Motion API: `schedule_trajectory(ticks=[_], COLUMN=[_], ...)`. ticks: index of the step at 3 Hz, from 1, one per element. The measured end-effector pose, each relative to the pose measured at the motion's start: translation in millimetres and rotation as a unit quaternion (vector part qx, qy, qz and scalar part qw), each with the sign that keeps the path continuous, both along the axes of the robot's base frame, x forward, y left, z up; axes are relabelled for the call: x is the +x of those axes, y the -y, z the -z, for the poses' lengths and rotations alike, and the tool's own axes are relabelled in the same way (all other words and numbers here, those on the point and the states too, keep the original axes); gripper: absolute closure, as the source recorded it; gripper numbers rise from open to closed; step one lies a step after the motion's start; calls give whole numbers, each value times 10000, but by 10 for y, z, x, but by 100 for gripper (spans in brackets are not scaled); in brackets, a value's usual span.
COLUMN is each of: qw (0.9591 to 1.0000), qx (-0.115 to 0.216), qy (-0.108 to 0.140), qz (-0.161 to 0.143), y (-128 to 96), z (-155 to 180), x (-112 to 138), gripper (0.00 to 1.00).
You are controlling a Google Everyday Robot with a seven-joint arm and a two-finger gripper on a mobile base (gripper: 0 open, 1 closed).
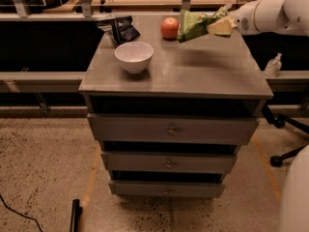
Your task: Place green jalapeno chip bag into white bowl
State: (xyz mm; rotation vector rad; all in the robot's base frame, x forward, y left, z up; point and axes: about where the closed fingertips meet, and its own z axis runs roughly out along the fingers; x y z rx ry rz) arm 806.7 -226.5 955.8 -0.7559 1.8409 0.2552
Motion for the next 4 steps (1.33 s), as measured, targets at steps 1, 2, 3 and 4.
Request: schedule_trajectory(ticks=[1, 2, 3, 4], qw=[10000, 9984, 9950, 9894], qx=[60, 135, 272, 410], qy=[-15, 67, 56, -70], qz=[-52, -551, -964, -1394], y=[-50, -608, -1058, -1448], z=[-4, -245, -395, -442], x=[-1, -169, -354, -517], gripper=[100, 100, 100, 100])
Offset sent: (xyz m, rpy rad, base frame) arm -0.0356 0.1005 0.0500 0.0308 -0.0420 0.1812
